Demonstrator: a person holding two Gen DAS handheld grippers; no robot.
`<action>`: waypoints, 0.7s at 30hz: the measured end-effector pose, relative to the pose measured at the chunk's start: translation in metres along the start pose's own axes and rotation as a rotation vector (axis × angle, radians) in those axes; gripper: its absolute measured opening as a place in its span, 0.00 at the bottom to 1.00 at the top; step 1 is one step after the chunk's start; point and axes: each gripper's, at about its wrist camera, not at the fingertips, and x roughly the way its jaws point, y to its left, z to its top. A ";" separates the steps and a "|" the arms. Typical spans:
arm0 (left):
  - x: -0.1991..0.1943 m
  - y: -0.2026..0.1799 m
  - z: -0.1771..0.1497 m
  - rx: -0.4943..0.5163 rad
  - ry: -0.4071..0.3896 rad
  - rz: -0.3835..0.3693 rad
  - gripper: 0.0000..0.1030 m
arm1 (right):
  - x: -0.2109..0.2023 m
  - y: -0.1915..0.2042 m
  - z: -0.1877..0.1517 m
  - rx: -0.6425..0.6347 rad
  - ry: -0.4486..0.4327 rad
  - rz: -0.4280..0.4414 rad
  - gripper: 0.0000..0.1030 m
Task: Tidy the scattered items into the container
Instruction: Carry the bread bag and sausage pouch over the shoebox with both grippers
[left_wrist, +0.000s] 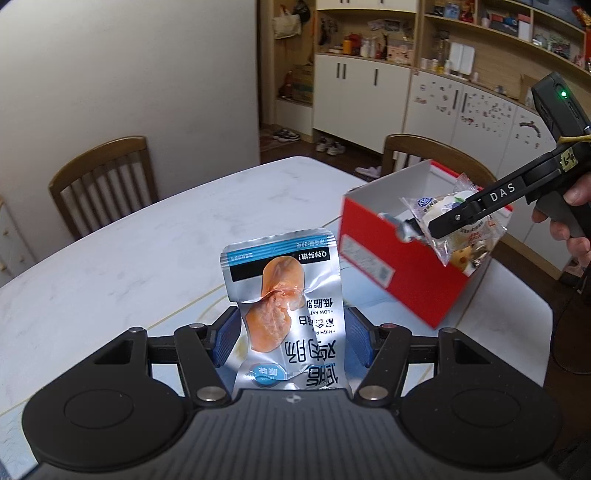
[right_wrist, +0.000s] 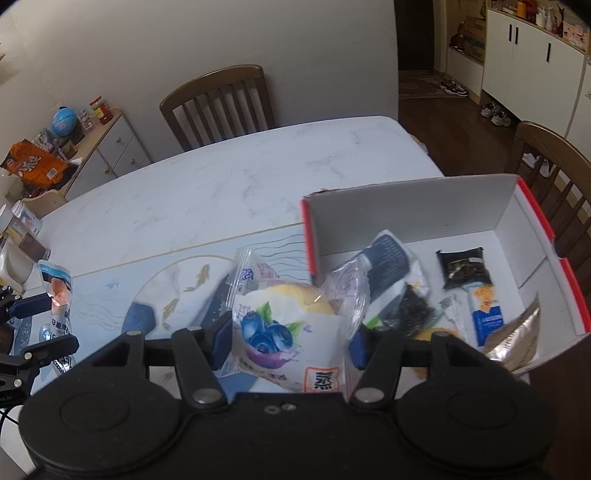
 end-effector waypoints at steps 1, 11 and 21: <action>0.005 -0.006 0.004 0.004 0.001 -0.007 0.59 | -0.002 -0.006 0.000 0.003 -0.003 -0.004 0.57; 0.054 -0.070 0.040 0.073 0.027 -0.082 0.59 | -0.013 -0.072 0.003 0.035 -0.011 -0.050 0.57; 0.101 -0.126 0.080 0.160 0.052 -0.132 0.59 | -0.012 -0.129 0.012 0.036 0.007 -0.088 0.57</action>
